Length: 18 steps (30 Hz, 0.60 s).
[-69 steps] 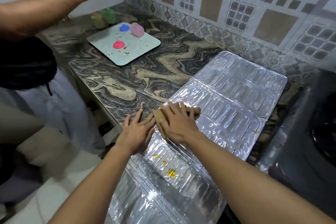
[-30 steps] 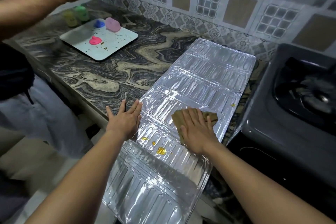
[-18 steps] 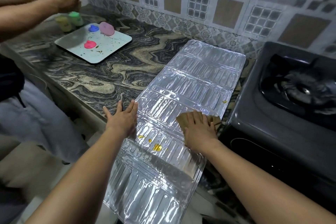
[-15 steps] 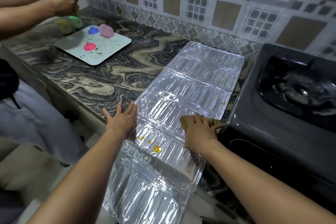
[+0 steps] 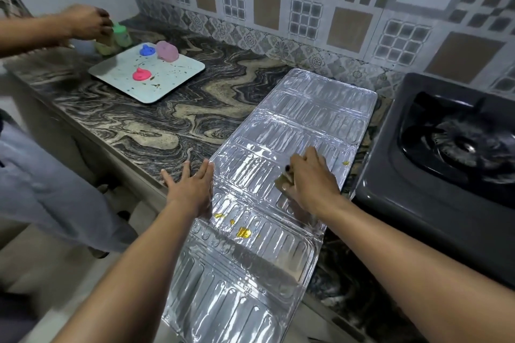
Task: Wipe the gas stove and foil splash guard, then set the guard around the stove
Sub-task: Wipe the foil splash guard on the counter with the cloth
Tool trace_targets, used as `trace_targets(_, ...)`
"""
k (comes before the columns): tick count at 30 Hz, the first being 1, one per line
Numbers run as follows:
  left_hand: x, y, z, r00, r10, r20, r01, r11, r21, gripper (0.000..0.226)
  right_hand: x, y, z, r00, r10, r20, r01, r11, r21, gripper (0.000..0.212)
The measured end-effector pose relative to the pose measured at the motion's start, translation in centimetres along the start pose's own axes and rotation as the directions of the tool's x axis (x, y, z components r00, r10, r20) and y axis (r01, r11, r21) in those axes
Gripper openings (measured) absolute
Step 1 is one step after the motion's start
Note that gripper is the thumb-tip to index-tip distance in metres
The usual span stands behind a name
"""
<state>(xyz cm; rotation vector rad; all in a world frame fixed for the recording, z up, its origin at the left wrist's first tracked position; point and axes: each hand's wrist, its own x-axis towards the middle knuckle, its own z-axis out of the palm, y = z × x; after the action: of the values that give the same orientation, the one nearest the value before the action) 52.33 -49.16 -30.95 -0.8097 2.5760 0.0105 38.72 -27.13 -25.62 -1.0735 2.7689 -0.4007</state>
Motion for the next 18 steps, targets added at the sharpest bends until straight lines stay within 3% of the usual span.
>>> trace_targets(4, -0.1, 0.1, -0.2, 1.0, -0.004, 0.007, 0.004, 1.0, -0.004, 0.101, 0.0, 0.0, 0.7, 0.932, 0.212, 0.293, -0.2, 0.977, -0.071, 0.067)
trace_targets(7, -0.2, 0.2, -0.3, 1.0, -0.004, 0.001, 0.004, 1.0, 0.002, 0.099, 0.0, 0.1, 0.9, 0.879, 0.267, 0.395, -0.245, 0.964, -0.107, 0.073)
trace_targets(12, -0.4, 0.2, -0.4, 1.0, -0.003, 0.004, 0.003, 1.0, -0.01, 0.099, 0.2, 0.1, 0.7, 0.894, 0.263, 0.363, -0.218, 0.963, -0.161, 0.054)
trace_targets(16, -0.4, 0.2, -0.4, 1.0, -0.005, 0.005, 0.005, 1.0, -0.012, 0.101, 2.2, -0.9, 0.2, 0.934, 0.224, 0.278, -0.237, 0.971, 0.013, 0.036)
trace_targets(18, -0.4, 0.2, -0.4, 1.0, 0.0, 0.0, 0.0, 1.0, -0.009, 0.102, 3.7, -2.0, 0.2, 0.971, 0.133, 0.197, -0.157, 0.982, 0.109, 0.036)
